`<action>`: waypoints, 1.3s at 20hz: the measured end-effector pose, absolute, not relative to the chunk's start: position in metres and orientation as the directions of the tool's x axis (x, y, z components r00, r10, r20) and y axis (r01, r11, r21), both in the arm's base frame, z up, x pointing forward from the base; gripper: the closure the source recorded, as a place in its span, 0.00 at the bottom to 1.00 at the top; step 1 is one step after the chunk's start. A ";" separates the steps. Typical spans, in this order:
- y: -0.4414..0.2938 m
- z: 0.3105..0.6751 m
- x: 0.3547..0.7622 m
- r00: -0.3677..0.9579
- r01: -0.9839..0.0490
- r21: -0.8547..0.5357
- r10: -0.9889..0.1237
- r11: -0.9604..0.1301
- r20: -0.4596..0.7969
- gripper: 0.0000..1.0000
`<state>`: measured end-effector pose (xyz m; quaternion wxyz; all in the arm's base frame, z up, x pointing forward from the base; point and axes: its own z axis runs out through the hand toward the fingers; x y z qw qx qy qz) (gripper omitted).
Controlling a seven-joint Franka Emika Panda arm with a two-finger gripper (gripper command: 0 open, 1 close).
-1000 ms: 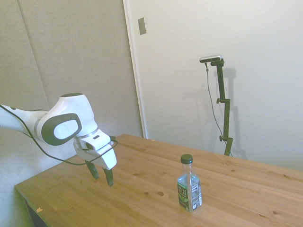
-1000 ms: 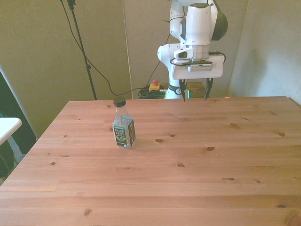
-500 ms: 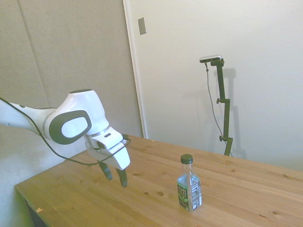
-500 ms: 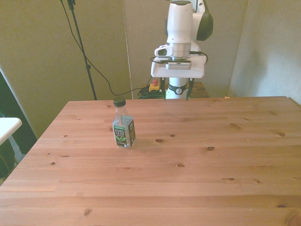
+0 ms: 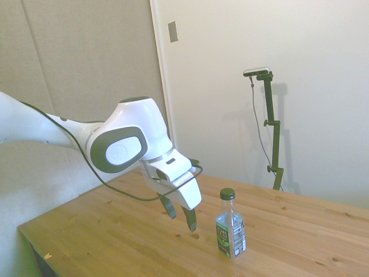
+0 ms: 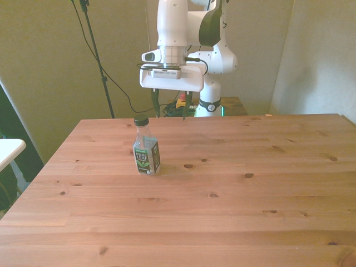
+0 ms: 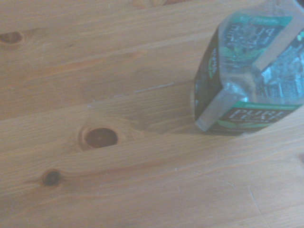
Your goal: Knock down the bottle
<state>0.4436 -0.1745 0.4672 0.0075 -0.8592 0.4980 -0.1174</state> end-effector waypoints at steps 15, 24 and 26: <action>-0.229 0.481 0.481 0.355 -0.903 -0.161 -0.903 -0.398 0.243 1.00; -0.249 0.487 0.492 0.329 -0.912 -0.164 -0.909 -0.376 0.256 1.00; -0.251 0.492 0.497 0.326 -0.912 -0.167 -0.909 -0.375 0.261 1.00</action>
